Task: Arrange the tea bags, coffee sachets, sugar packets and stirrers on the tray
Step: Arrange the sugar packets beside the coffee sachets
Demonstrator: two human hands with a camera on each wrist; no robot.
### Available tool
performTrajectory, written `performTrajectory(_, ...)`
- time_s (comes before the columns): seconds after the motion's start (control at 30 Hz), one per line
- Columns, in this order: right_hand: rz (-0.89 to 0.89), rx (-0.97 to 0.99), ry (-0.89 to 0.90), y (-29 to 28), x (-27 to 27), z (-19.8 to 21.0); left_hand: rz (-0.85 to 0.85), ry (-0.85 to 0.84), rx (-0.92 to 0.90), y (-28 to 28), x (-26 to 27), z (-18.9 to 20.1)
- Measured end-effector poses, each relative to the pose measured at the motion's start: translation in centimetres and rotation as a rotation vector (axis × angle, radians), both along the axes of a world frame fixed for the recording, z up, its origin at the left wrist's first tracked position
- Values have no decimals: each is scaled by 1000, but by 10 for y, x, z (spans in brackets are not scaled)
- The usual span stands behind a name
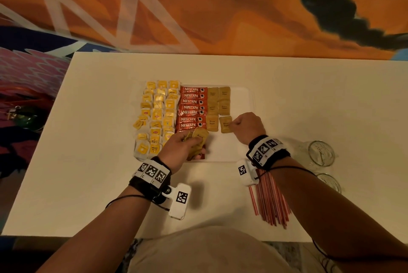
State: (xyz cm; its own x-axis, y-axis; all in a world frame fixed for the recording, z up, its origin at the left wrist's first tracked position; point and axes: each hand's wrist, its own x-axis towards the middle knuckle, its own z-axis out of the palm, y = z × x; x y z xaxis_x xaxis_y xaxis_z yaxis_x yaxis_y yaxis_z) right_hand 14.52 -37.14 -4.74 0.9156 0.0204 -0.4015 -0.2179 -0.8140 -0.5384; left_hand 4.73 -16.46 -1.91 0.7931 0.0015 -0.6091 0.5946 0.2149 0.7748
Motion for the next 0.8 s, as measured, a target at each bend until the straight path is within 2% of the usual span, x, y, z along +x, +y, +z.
performTrajectory(0.47,-20,-19,39,6,3,1,16,14,-28,10,-4,-2)
performTrajectory(0.67,-23,-29,-4,6,1,4,-90,-59,-7,11,-8,-3)
performTrajectory(0.8,16,120,-45,6,-7,4,-115,-82,-10,10,-9,-5)
